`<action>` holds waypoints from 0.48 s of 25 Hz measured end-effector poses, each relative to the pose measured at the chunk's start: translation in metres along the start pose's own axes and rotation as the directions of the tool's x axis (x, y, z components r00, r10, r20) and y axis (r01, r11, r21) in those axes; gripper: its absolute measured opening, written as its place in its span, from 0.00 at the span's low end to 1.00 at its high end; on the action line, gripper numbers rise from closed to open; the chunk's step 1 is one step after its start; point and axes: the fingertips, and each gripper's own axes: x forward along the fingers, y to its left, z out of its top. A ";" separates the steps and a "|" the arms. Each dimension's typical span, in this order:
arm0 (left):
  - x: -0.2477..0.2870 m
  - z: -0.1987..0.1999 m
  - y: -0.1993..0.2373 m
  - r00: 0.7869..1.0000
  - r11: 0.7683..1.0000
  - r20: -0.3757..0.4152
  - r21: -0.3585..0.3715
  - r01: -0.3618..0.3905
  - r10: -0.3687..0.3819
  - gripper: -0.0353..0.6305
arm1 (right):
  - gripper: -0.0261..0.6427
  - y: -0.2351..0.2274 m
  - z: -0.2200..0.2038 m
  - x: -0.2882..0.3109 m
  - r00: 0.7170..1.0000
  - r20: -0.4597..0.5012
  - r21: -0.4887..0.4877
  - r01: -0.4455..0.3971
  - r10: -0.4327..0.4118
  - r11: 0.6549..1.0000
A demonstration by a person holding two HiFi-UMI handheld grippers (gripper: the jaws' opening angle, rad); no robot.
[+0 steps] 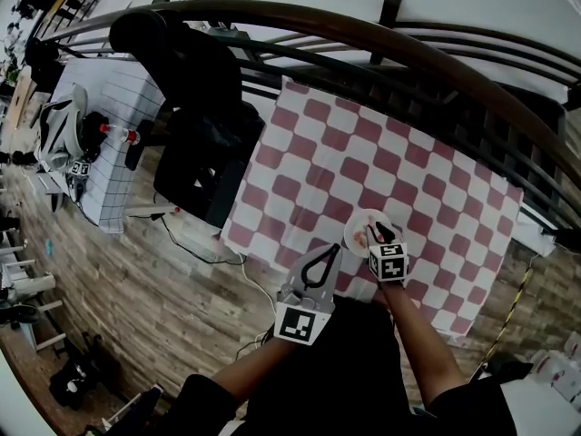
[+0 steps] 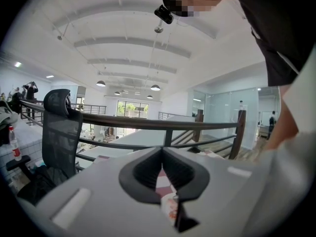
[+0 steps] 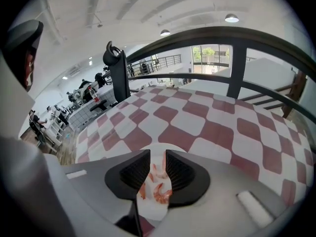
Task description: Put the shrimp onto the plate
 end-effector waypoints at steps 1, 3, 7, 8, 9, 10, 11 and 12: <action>-0.003 0.000 -0.002 1.000 1.000 0.005 -0.006 0.000 0.000 0.06 | 0.18 0.001 0.001 -0.005 1.000 0.012 -0.002 0.002 -0.002 1.000; -0.008 -0.001 -0.006 1.000 1.000 0.006 -0.031 0.002 -0.002 0.06 | 0.18 0.003 0.000 -0.014 0.999 0.030 -0.007 0.013 -0.013 1.000; -0.014 0.001 -0.016 0.999 0.999 0.001 -0.023 0.038 -0.038 0.06 | 0.18 0.000 -0.005 -0.033 0.998 0.050 0.009 0.039 -0.039 0.999; -0.014 0.002 -0.019 0.999 0.999 0.003 -0.016 0.047 -0.047 0.06 | 0.18 -0.002 -0.006 -0.038 0.997 0.055 0.015 0.046 -0.046 0.999; -0.015 0.002 -0.023 0.998 0.998 0.003 -0.009 0.058 -0.058 0.06 | 0.18 -0.004 -0.008 -0.043 0.996 0.062 0.017 0.056 -0.057 0.998; -0.015 0.002 -0.026 0.998 0.998 0.002 -0.002 0.070 -0.070 0.06 | 0.18 -0.005 -0.009 -0.049 0.995 0.071 0.012 0.072 -0.073 0.997; -0.014 0.002 -0.029 0.997 0.997 0.002 0.001 0.080 -0.080 0.06 | 0.17 -0.007 -0.010 -0.055 0.992 0.084 -0.001 0.092 -0.092 0.996; -0.014 0.002 -0.032 0.996 0.996 0.004 0.003 0.089 -0.089 0.06 | 0.16 -0.008 -0.010 -0.062 0.989 0.099 -0.014 0.112 -0.110 0.994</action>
